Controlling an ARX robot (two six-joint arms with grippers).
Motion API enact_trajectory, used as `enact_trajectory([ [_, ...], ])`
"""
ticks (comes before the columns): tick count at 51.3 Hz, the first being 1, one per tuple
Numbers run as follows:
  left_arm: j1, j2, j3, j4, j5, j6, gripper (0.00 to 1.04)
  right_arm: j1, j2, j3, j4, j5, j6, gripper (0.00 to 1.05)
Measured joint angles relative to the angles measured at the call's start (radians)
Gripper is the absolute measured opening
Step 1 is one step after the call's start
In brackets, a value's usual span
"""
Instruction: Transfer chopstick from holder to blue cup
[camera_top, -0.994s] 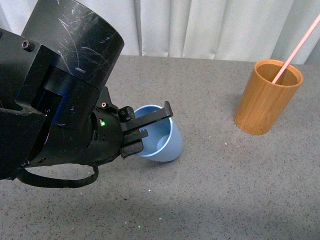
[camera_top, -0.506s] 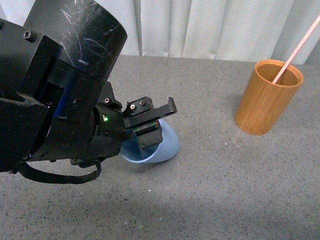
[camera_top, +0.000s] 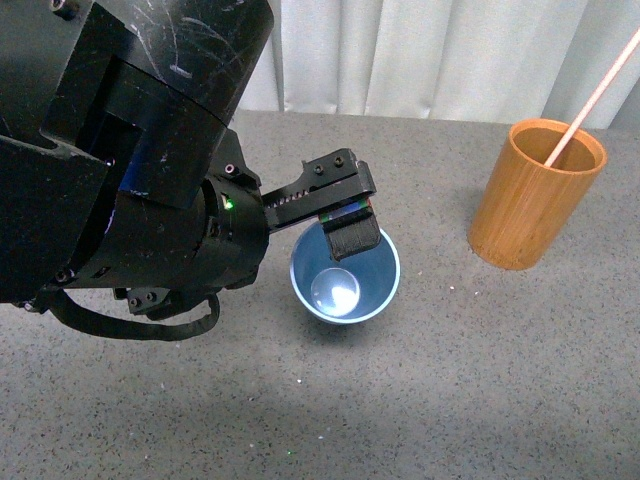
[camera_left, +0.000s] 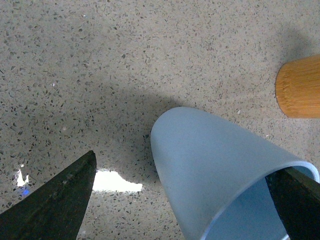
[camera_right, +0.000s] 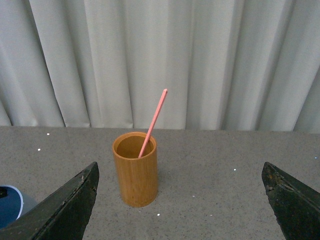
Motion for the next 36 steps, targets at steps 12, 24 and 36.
enact_trajectory([
  [12, 0.008, -0.002, 0.007, -0.006, -0.001, 0.000, 0.98, 0.000, 0.000, 0.000, 0.000, 0.000, 0.000, 0.95],
  [24, 0.022, -0.002, 0.013, -0.013, -0.002, 0.001, 0.98, 0.000, 0.000, 0.000, 0.000, 0.000, 0.000, 0.95],
  [36, 0.029, -0.005, 0.013, -0.022, -0.006, 0.001, 0.98, 0.000, 0.000, 0.000, 0.000, 0.000, 0.000, 0.95],
])
